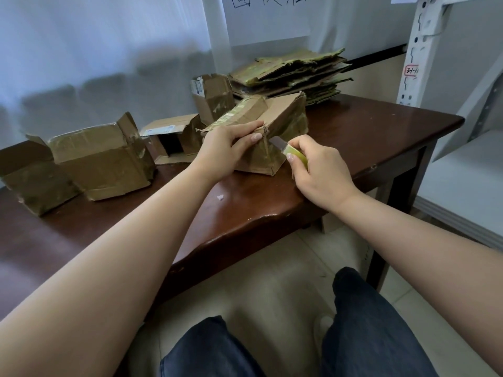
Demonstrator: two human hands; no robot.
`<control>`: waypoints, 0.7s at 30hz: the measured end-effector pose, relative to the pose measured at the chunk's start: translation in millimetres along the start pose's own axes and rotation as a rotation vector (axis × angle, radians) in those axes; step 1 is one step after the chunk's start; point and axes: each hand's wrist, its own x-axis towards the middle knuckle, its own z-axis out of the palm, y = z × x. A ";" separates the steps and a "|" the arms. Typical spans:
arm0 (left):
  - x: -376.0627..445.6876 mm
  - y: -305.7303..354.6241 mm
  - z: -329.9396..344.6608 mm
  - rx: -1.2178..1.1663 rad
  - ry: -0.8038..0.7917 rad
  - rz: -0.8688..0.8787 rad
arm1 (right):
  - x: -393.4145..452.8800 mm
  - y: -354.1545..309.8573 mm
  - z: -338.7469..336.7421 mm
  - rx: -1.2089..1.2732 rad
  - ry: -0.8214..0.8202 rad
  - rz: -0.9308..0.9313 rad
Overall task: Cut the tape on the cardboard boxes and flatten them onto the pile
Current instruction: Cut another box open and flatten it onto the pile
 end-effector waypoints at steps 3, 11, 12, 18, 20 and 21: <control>-1.1 1.0 -1.1 0.015 0.003 -0.001 | -1.6 -3.6 3.7 -0.083 0.030 -0.025; -0.6 0.9 -0.6 0.021 0.010 -0.004 | -3.2 -2.2 -1.7 -0.252 -0.058 -0.073; -0.7 1.2 -0.9 0.020 0.008 -0.008 | -2.9 -2.9 -3.2 -0.264 -0.080 -0.067; -3.0 4.6 -4.2 0.027 -0.027 -0.042 | 0.3 -5.5 -14.2 -0.323 -0.202 -0.021; -4.0 9.5 -4.6 -0.006 -0.019 -0.078 | -1.4 -3.0 -16.2 -0.276 -0.184 0.047; -3.5 13.4 -3.7 -0.031 -0.007 -0.109 | -2.5 -1.6 -16.9 -0.243 -0.168 0.079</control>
